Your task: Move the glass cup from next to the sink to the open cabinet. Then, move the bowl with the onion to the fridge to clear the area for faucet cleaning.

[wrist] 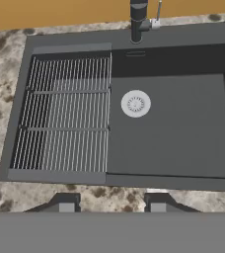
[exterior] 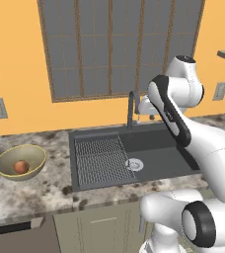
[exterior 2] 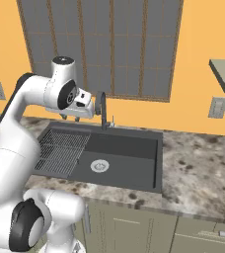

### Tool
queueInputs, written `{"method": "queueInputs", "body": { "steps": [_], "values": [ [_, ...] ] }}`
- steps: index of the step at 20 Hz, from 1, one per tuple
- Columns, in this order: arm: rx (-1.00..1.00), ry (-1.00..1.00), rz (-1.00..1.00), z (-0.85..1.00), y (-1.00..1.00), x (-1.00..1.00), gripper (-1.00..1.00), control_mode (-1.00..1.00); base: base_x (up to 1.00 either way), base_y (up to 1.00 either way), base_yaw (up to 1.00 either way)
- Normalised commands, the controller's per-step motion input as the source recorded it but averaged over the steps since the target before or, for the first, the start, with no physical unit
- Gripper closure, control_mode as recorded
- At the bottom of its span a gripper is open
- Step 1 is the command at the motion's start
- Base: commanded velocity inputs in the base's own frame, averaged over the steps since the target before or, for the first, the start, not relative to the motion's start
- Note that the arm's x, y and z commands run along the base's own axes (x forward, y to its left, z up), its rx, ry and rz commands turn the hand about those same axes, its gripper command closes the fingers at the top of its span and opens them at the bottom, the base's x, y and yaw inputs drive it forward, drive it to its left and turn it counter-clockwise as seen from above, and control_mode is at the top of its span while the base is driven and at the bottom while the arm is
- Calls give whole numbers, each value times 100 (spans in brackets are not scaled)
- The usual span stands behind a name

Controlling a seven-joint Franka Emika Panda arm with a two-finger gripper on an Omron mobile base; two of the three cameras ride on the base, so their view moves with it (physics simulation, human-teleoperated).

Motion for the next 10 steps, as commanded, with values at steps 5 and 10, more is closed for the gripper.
{"method": "queueInputs", "body": {
  "steps": [5, 10],
  "values": [
    [0, 0, 0, -1, 0, -5, -100, -100, 0, 0, 0],
    [0, 0, 0, -2, 3, -23, -100, 100, -8, 10, 0]
  ]
}}
